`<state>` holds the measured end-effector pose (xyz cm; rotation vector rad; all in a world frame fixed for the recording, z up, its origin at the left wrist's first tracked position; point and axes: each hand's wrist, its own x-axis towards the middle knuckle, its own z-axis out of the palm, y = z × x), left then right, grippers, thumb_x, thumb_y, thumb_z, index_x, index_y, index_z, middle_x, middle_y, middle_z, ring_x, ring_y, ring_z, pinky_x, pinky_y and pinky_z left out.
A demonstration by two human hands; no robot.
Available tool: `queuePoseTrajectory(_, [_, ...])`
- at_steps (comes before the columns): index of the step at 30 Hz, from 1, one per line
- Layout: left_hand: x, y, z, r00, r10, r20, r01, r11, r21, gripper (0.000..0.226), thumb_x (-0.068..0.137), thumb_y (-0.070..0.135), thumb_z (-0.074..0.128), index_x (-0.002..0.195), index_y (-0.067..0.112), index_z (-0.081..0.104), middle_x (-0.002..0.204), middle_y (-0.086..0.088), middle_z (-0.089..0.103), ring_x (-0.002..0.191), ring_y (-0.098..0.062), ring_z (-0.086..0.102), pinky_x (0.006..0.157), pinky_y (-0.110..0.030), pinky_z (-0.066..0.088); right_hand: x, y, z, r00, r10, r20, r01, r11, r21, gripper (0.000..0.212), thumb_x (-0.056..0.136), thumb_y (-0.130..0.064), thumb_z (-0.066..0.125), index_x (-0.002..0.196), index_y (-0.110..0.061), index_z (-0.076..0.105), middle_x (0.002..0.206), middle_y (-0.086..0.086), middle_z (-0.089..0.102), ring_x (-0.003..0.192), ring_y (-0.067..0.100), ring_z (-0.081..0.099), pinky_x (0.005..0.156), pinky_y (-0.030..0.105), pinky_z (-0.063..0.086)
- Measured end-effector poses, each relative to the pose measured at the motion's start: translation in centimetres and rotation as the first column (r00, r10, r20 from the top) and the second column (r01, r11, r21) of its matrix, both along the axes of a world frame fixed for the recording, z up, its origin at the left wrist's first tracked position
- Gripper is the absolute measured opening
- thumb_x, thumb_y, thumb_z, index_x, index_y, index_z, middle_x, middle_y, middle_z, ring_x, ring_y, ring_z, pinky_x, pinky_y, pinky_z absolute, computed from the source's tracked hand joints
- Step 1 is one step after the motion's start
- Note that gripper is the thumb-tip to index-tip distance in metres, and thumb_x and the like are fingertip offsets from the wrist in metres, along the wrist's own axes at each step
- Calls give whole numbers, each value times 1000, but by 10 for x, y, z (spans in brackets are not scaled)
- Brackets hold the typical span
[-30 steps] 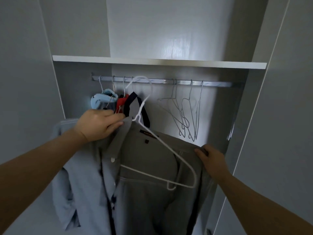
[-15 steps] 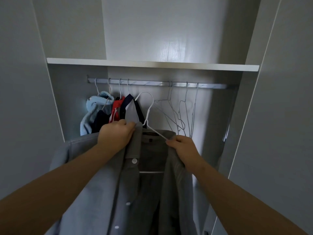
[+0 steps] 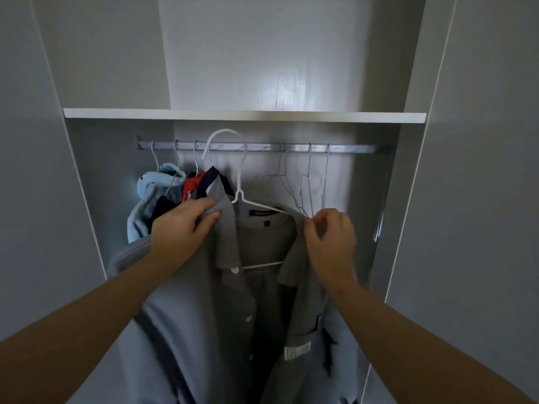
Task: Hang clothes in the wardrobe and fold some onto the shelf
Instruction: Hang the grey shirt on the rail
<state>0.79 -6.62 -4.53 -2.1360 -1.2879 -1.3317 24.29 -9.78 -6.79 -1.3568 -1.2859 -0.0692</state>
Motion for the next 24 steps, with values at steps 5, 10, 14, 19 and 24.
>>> queuePoseTrajectory(5, [9,-7,0,993,-98,-71,100,995,31,46,84,41,42,98,8,71,88,-6,71,77,-24,66,66,-30,52,14,13,0,984,133,117,-80,922,-379,42,100,-38,31,103,-12,64,105,10,65,104,27,56,92,33,34])
queuePoseTrajectory(10, [23,-5,-9,969,-145,-202,172,977,123,41,91,38,46,92,7,72,78,-5,71,66,-20,68,59,-24,46,4,13,-1,985,160,62,-125,918,-376,48,99,-43,32,75,-14,61,79,4,59,81,22,54,68,27,33])
queuePoseTrajectory(14, [25,-4,-15,937,-164,-309,213,968,133,48,97,37,36,95,4,71,78,-7,70,66,-22,68,59,-24,49,4,18,8,976,207,62,-167,907,-387,53,98,-43,36,53,-17,46,57,-6,46,57,8,44,55,27,31])
queuePoseTrajectory(19, [5,-6,-21,917,-83,-391,134,985,106,56,98,40,27,97,6,71,72,-6,67,58,-21,65,52,-23,51,27,22,7,994,98,-48,-109,917,-383,57,96,-41,42,46,-14,40,51,0,43,51,10,41,54,30,29])
queuePoseTrajectory(24, [23,-9,-21,962,-167,-216,157,986,-63,44,82,34,47,109,4,64,87,-10,69,73,-26,66,68,-26,47,28,26,-1,990,65,-121,-110,906,-409,57,96,-41,43,46,-13,43,52,1,45,53,11,43,54,29,30])
